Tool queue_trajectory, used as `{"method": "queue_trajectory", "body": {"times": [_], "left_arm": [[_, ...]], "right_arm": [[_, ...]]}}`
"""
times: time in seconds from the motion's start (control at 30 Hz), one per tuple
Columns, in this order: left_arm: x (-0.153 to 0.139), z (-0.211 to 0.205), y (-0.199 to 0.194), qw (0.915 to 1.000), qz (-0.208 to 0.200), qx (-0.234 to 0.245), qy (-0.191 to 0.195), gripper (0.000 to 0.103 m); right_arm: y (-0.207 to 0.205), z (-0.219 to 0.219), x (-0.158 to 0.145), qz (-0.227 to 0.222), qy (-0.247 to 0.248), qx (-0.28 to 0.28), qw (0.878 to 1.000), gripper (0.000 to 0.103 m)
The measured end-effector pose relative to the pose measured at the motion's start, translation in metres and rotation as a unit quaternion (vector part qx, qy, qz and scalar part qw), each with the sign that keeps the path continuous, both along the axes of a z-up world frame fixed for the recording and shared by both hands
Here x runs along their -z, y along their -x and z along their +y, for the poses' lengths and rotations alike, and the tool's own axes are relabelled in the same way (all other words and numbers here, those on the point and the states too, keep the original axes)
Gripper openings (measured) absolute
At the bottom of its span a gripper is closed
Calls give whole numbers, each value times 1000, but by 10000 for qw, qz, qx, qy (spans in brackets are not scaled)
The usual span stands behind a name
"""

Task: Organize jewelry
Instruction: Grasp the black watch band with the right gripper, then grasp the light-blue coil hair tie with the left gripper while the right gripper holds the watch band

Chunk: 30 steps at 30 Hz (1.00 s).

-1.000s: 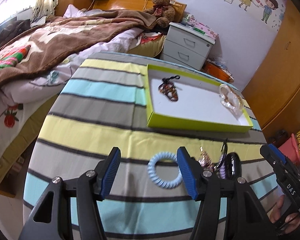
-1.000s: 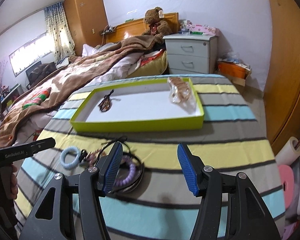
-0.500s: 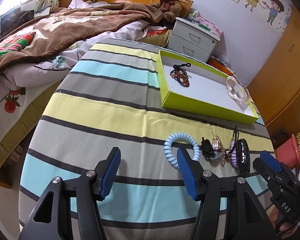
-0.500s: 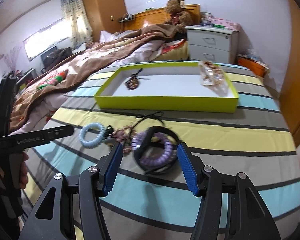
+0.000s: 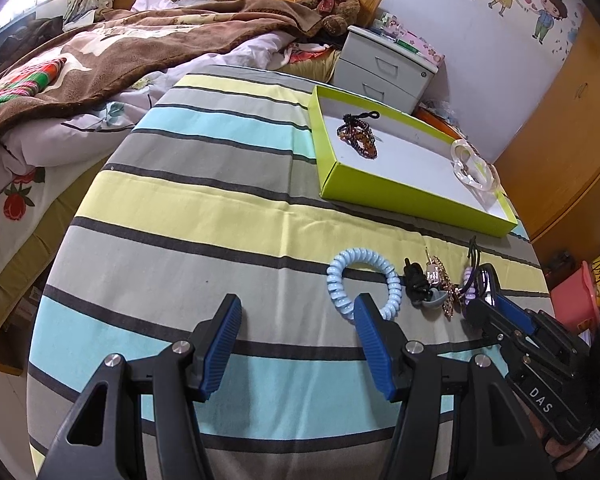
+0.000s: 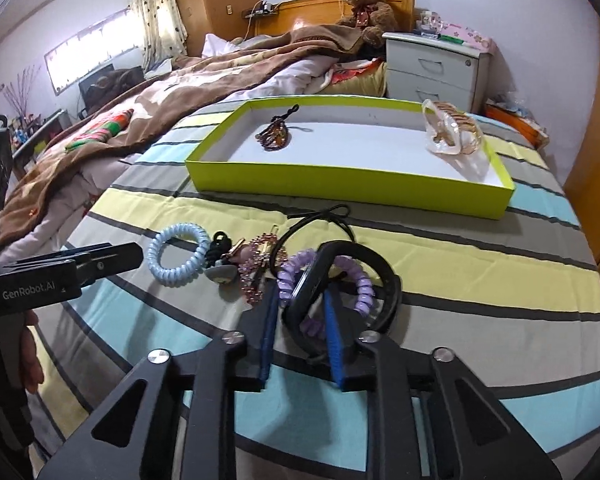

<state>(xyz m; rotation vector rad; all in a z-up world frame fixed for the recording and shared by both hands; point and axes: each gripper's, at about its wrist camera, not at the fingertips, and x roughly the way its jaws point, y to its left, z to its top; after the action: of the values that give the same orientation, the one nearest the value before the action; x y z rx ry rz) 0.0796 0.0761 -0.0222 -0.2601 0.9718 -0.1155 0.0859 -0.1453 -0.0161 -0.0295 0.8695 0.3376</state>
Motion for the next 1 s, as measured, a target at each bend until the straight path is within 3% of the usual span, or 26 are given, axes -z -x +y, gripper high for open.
{"method": "queue_trajectory", "body": {"times": [0.1, 0.47, 0.57, 0.87, 1.0], "left_arm": [[0, -2, -1, 10000, 14, 4, -17, 60], [0, -14, -5, 9995, 62, 63, -308, 60], [0, -20, -8, 9984, 46, 36, -562, 60], [1, -31, -20, 9963, 60, 74, -856, 60], [4, -42, -22, 9917, 51, 105, -1277, 60]], "right_arm": [[3, -2, -2, -14, 5, 14, 10000, 16], [13, -29, -14, -246, -286, 318, 9988, 16], [16, -37, -19, -328, -325, 387, 9982, 16], [23, -50, -31, -569, -394, 523, 9962, 16], [24, -52, -33, -628, -411, 548, 9957, 16]]}}
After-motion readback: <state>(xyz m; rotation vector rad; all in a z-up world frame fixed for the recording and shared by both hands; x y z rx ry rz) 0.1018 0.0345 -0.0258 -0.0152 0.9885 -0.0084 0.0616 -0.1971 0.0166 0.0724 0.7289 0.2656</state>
